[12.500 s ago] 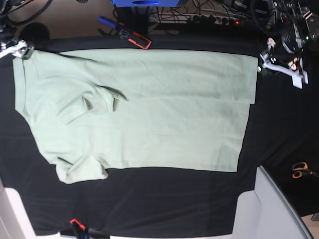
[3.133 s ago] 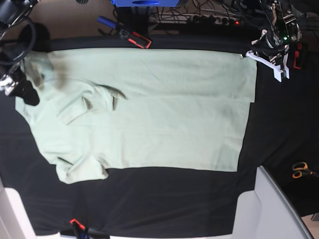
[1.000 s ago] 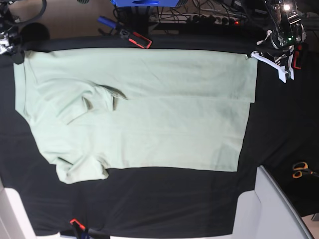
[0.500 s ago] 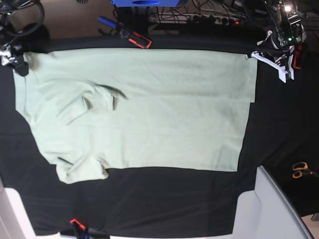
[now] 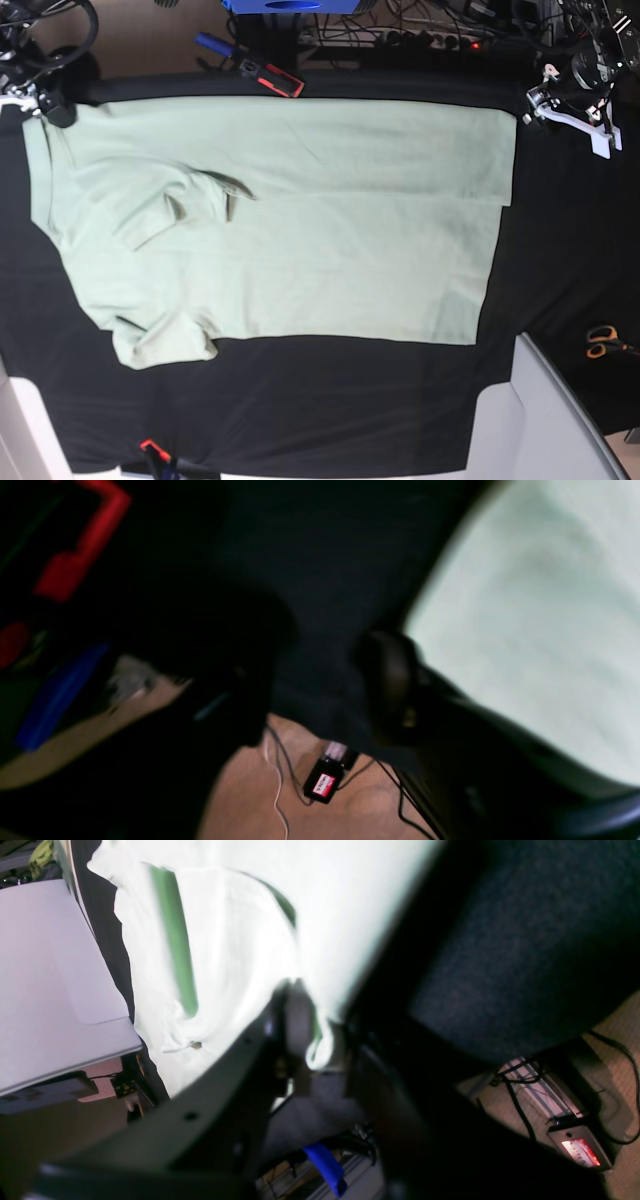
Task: Fold the T-shirt properly
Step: 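Hold both shoulder corners and tug them outward to flatten the shirt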
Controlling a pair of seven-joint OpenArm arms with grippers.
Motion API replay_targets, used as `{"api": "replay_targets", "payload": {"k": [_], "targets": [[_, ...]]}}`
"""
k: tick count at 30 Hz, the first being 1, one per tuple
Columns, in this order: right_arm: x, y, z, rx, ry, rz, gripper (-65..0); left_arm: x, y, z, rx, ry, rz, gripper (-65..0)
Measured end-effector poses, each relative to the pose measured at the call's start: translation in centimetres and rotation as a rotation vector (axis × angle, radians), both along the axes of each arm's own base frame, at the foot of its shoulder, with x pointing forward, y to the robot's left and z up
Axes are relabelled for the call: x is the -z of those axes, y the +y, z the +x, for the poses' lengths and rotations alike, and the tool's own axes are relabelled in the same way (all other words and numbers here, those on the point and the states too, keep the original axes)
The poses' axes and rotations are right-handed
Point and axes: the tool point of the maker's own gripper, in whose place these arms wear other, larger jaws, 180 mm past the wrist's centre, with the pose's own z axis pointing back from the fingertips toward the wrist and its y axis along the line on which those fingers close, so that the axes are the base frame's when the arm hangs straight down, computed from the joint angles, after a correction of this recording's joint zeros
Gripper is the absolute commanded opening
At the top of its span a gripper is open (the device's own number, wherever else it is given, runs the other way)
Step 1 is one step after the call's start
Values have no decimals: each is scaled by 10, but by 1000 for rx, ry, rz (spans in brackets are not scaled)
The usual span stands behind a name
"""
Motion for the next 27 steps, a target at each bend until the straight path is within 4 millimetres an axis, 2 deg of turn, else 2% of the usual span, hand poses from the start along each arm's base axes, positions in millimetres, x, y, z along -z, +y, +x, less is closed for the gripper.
{"api": "replay_targets", "payload": {"k": [3, 7, 11, 13, 18, 27], "targets": [[0, 0, 0, 0, 0, -1, -650, 0, -8, -1, 38, -15, -24, -185], [0, 1, -1, -8, 4, 5, -649, 14, -10, -22, 5, 33, -46, -97], [0, 6, 2, -29, 6, 21, -649, 36, -17, -44, -31, 97, -91, -99], [-1, 5, 3, -28, 4, 20, -649, 43, -21, -48, -44, 113, -110, -99], [-1, 5, 3, -28, 4, 20, -649, 37, -24, -36, -38, 77, -108, -99], [-1, 5, 3, -27, 5, 19, -649, 30, -32, -30, -28, 81, -101, -101]]}}
